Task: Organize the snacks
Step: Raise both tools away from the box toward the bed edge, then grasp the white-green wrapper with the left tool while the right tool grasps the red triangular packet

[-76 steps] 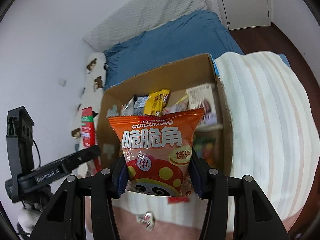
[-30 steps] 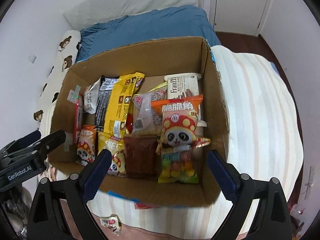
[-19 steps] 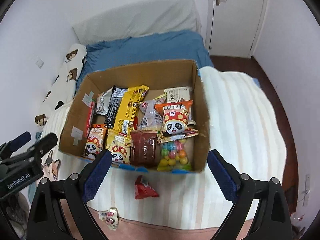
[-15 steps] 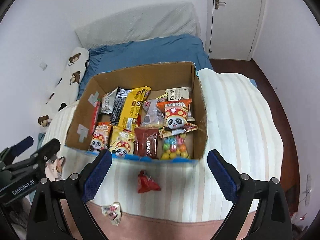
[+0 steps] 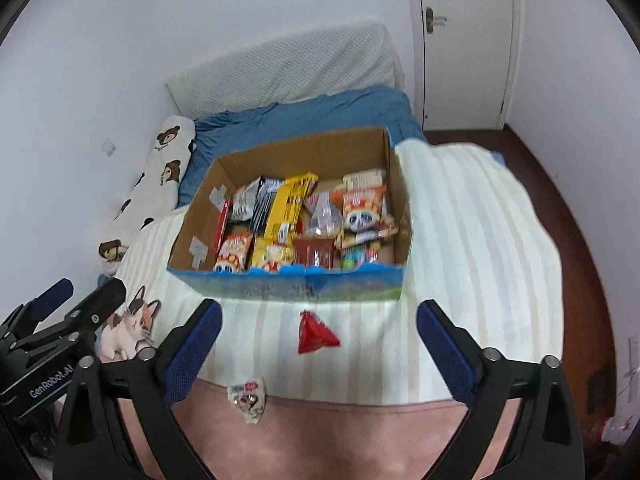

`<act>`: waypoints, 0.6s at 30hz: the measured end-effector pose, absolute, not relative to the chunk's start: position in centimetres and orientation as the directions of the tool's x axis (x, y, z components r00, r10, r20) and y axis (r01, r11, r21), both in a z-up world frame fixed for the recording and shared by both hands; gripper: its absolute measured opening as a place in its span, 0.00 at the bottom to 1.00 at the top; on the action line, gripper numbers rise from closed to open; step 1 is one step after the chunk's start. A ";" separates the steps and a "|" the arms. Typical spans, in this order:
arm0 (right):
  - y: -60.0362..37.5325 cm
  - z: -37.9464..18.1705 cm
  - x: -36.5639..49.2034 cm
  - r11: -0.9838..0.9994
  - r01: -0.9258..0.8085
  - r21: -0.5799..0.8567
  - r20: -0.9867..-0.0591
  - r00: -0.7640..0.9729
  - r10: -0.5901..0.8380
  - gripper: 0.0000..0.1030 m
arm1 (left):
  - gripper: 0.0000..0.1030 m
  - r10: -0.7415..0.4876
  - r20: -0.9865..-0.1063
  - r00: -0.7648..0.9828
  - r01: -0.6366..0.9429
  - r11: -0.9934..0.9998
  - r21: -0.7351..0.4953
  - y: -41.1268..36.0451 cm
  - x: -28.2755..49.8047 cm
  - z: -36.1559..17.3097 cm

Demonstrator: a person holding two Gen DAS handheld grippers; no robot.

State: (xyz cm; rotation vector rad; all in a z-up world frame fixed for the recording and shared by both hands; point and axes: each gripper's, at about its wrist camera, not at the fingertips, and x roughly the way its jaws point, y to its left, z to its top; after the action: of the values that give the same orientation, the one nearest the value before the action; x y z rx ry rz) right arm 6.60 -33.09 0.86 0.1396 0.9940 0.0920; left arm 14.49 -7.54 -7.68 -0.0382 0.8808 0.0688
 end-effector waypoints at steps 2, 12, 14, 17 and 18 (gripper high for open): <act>-33.7 -0.7 6.5 0.978 -0.006 0.209 -0.841 0.509 0.183 0.98 | 0.94 0.043 -0.794 0.606 -0.080 0.997 -0.007 -7.4 14.4 -9.0; -34.0 -12.9 10.0 0.957 -0.010 0.290 -0.900 0.338 0.276 0.97 | 0.94 0.066 -0.931 0.360 -0.185 0.983 -0.002 -5.9 14.2 -21.4; -33.5 -14.7 11.0 0.961 -0.021 0.276 -0.906 0.328 0.267 0.95 | 0.94 0.074 -0.942 0.326 -0.202 0.979 0.007 -5.7 14.3 -23.2; -32.6 -17.0 12.8 0.964 -0.035 0.264 -0.909 0.324 0.261 0.92 | 0.94 0.084 -0.957 0.279 -0.225 0.974 0.020 -5.4 14.6 -25.6; -32.2 -17.8 13.5 0.964 -0.042 0.261 -0.911 0.318 0.261 0.90 | 0.94 0.082 -0.961 0.264 -0.234 0.972 0.018 -5.3 14.8 -26.3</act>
State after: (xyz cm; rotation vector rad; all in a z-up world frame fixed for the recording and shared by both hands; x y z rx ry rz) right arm 13.49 -32.25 -17.81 0.2033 1.2329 0.2012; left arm 14.76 -5.29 -26.33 -0.1367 1.2867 0.2140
